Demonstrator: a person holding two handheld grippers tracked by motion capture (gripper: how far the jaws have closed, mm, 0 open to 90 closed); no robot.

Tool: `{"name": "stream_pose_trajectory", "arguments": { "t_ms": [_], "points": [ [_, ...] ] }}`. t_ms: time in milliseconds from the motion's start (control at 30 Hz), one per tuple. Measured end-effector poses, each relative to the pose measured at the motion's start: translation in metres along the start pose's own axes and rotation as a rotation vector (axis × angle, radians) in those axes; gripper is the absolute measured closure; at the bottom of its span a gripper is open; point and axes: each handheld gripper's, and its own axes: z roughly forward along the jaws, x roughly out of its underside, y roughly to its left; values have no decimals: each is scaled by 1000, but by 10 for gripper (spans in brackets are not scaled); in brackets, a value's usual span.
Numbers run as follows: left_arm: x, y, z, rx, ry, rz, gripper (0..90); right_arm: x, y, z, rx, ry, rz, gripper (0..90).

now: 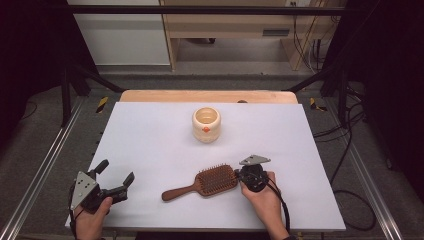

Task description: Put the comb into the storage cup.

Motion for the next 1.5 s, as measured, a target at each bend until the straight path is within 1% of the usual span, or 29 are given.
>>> {"name": "stream_pose_trajectory", "arguments": {
  "t_ms": [67,100,300,433,567,600,633,700,733,867,1200,1500],
  "points": [
    [0,0,0,-2,2,4,25,-1,6,2,-4,1,-9,900],
    [0,0,0,-4,2,5,25,-1,6,2,-4,1,-9,900],
    [0,0,0,-6,2,4,25,-4,17,6,-15,4,-18,900],
    [0,0,-1,-7,1,4,25,-6,28,9,-26,6,-38,900],
    [0,0,-1,-7,1,5,25,-9,37,13,-39,4,-44,900],
    [0,0,-1,-7,1,5,25,-11,41,15,-48,2,-45,900],
    [0,0,-1,-7,0,5,25,-11,41,15,-48,2,-45,900],
    [0,0,-1,-6,0,5,25,-13,47,19,-57,4,-52,900],
    [0,0,-1,-7,1,5,25,-13,47,19,-57,4,-52,900],
    [0,0,-1,-6,1,5,26,-15,55,24,-65,14,-73,900],
    [0,0,0,-5,6,8,26,-19,62,28,-85,12,-77,900],
    [0,0,0,-4,4,5,26,-24,67,31,-87,16,-87,900]
  ]
}}
